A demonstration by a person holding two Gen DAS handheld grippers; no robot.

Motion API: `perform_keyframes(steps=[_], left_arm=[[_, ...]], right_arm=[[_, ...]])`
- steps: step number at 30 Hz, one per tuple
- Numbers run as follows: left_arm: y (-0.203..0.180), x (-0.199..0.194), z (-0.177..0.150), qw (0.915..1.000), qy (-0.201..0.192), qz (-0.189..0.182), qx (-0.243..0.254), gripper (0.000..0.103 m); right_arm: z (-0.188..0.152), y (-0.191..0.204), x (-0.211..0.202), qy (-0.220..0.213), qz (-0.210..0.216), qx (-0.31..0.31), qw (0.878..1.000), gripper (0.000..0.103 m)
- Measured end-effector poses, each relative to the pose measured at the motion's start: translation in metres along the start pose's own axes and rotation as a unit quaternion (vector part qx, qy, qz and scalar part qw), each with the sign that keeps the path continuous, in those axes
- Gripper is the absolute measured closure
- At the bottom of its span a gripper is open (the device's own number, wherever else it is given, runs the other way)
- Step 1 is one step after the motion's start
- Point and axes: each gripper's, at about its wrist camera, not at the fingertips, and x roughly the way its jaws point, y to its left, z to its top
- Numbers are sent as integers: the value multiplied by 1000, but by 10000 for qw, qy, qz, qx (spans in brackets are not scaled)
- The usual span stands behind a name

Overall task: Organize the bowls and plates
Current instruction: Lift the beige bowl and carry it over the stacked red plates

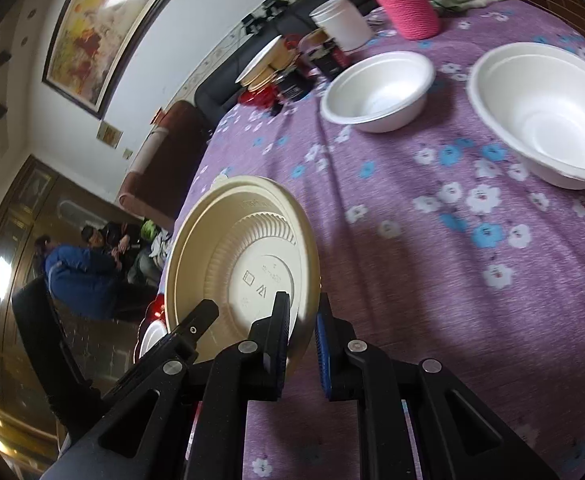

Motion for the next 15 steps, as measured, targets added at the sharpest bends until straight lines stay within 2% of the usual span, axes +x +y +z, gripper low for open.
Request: perform_keyframes(steps=[15], left_arm=[[72,-34,-3,9968,-295,364,-649,89]], right_arm=[[-24,76,17,259,309,-682,9969,91]])
